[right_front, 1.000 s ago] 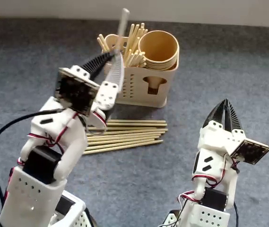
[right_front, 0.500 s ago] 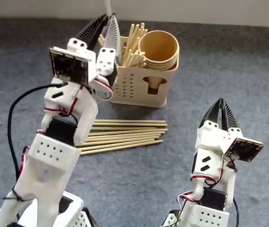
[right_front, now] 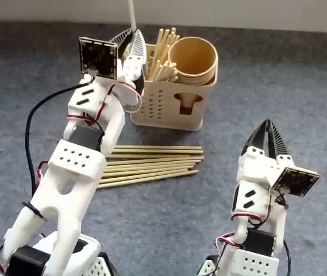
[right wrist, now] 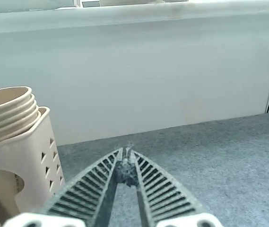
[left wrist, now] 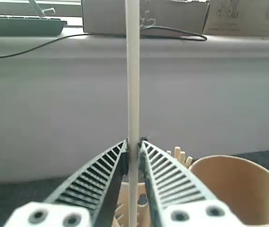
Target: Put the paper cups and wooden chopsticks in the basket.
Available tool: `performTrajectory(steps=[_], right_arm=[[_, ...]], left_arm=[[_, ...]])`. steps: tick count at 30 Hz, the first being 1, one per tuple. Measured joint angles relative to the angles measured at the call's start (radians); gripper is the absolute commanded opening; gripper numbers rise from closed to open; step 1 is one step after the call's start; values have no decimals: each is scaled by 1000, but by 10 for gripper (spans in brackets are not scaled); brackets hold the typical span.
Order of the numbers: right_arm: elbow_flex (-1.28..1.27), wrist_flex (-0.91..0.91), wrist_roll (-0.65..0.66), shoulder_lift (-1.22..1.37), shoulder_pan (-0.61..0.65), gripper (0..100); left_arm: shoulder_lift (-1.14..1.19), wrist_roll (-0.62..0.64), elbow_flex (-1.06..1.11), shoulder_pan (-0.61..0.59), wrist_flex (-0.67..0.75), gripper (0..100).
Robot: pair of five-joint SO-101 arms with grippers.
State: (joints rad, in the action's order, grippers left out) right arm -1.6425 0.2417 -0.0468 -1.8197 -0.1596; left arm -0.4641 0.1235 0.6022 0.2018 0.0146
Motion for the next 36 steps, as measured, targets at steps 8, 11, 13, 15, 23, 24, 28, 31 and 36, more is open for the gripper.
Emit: performTrajectory(steps=[8,11,13,15,23,24,28,31,36], right_arm=[[0,0,0,0,0,19],[0,0,0,0,0,19],[0,0,0,0,0,19],[0,0,0,0,0,19],[0,0,2,0,0,19],[0,0,2,0,0,19],[0,0,2,0,0,19],[0,0,2,0,0,19],[0,0,2,0,0,19]], left_arm=[[-9,0,-58,2,-279,91],[-64,0,-64,0,-347,91],[-118,0,-64,9,-390,91],[-170,0,-64,29,-443,91],[-351,0,9,117,-667,91],[-373,0,38,126,-678,91],[-443,0,143,149,-680,91],[-468,-43,190,196,-687,90],[-462,-89,187,222,-799,90]])
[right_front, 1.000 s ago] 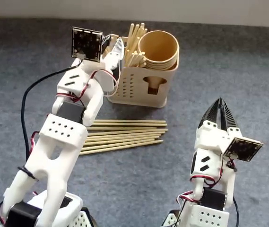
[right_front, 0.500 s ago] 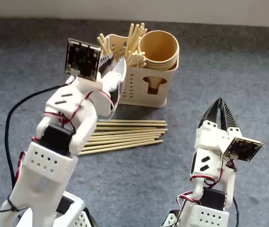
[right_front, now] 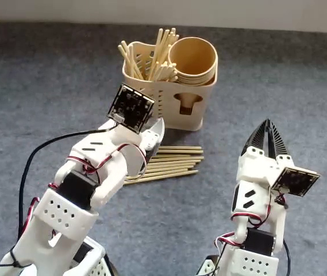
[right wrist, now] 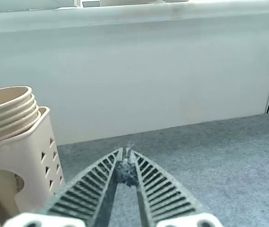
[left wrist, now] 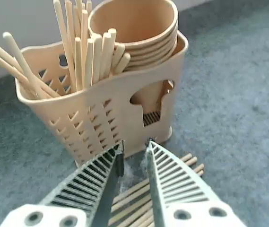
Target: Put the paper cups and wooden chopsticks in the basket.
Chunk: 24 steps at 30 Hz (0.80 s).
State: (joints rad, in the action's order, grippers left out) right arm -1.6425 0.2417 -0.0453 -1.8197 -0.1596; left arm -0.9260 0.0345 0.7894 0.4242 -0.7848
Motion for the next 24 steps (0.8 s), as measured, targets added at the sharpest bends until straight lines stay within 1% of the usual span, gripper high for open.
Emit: performTrajectory(steps=[4,7,16,20,24], right_arm=[[0,0,0,0,0,19],[0,0,0,0,0,19],[0,0,0,0,0,19],[0,0,0,0,0,19],[0,0,0,0,0,19]], left_arm=[[74,-77,-29,12,-98,90],[172,-135,-31,37,-129,90],[448,-164,-31,123,-133,90],[543,-180,-49,121,-133,90],[644,-245,-77,120,-133,90]])
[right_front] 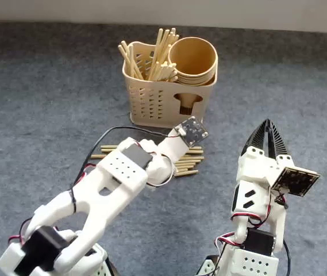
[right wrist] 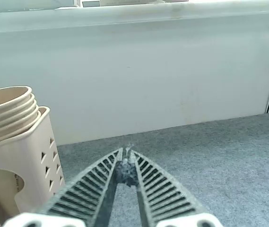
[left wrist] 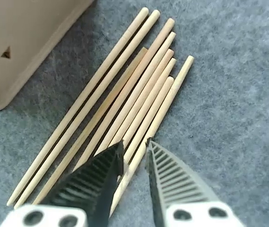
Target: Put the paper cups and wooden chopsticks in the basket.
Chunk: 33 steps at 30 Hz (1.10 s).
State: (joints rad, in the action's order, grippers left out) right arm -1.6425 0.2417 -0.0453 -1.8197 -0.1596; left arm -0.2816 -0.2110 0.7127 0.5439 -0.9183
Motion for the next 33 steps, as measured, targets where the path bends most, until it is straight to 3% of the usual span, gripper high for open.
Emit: performTrajectory(steps=[8,16,33], right_arm=[[0,0,0,0,0,19],[0,0,0,0,0,19],[0,0,0,0,0,19]], left_arm=[[175,-9,-77,0,-2,90],[261,-9,-169,5,-109,90],[512,-8,-344,12,-123,88]])
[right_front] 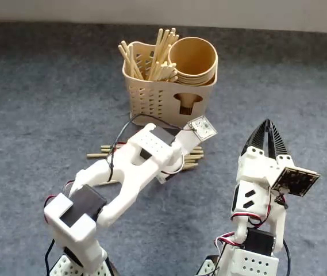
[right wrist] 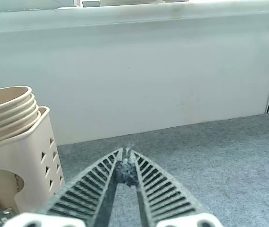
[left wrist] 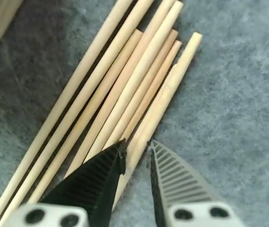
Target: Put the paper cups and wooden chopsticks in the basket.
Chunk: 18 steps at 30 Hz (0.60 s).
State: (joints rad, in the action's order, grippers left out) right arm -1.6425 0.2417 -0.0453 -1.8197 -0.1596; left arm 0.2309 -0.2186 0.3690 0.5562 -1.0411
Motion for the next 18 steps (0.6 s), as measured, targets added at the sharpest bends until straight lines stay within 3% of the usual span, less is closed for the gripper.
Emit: performTrajectory(steps=[5,18], right_arm=[[0,0,0,0,0,19],[0,0,0,0,0,19]], left_arm=[[15,-5,-28,0,-37,4],[18,-6,-71,9,-150,7]])
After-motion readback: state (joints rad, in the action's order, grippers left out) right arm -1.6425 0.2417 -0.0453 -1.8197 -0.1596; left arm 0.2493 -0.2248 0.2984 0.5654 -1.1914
